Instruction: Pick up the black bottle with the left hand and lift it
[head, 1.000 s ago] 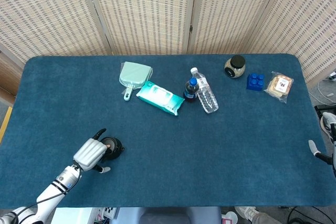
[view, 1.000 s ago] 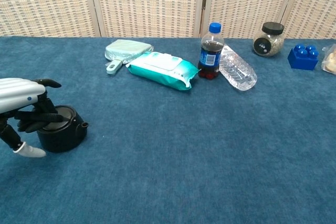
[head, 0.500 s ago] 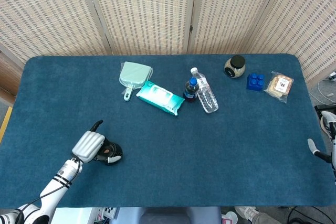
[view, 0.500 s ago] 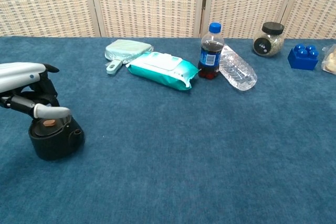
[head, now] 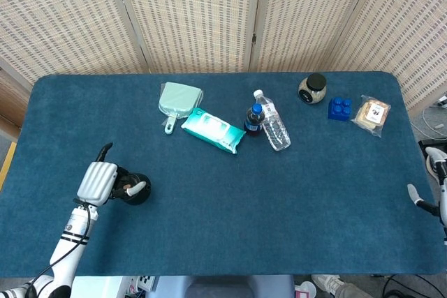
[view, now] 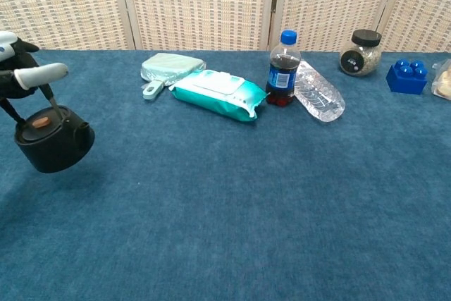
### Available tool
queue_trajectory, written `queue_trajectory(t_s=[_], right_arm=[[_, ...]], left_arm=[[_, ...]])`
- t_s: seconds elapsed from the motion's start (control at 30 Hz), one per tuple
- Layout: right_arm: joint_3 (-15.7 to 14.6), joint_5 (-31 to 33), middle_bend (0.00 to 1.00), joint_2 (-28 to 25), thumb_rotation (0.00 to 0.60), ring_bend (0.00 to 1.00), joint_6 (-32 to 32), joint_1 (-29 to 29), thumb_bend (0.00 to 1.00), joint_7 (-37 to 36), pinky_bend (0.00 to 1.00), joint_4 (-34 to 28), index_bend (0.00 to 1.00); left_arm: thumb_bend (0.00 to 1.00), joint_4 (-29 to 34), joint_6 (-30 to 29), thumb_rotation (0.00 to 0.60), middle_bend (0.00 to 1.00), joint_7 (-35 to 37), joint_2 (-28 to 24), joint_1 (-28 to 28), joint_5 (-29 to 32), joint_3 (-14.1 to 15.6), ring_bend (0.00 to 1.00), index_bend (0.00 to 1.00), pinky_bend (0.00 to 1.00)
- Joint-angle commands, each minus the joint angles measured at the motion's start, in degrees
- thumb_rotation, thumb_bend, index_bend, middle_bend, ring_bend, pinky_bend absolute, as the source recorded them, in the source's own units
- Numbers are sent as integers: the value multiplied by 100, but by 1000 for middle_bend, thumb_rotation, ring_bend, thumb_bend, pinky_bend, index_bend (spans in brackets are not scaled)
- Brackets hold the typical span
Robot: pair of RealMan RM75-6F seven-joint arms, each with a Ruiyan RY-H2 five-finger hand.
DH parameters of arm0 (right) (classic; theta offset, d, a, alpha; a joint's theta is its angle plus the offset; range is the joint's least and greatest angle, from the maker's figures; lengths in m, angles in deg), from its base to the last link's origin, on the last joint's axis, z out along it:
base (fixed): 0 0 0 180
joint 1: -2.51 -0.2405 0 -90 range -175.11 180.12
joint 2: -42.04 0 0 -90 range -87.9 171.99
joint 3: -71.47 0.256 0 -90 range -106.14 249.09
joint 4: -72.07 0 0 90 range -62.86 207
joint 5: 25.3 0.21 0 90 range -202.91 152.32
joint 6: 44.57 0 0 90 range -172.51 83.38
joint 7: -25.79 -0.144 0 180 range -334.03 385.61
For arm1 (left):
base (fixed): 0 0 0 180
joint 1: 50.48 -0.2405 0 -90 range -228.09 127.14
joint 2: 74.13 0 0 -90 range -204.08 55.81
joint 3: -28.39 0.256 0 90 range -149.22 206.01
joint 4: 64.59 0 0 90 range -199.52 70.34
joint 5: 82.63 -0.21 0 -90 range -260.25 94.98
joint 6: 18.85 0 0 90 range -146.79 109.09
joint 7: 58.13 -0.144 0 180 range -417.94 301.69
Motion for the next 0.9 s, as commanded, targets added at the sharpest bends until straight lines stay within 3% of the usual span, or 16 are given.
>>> queue_trajectory(t_s=[0.03, 0.17, 0.7, 0.9], right_arm=[[-6, 2, 185, 3, 600, 32, 2, 4, 292, 1, 68, 3, 135], [-20, 11, 185, 7, 600, 32, -14, 28, 291, -1, 68, 5, 135], [-35, 13, 185, -9, 600, 32, -70, 84, 291, 10, 68, -40, 135], [-39, 8, 185, -5, 600, 32, -59, 82, 292, 7, 68, -37, 135]], left_arm=[[147, 20, -54, 127, 1000, -35, -9, -42, 62, -37, 886, 1000, 59], [200, 8, -125, 321, 1000, -105, 16, -87, 152, -66, 890, 1000, 76], [260, -126, -246, 397, 1000, -97, 97, -146, 133, -92, 898, 1000, 115], [264, -149, -253, 498, 1000, -46, 92, -166, 52, -50, 899, 1000, 131]])
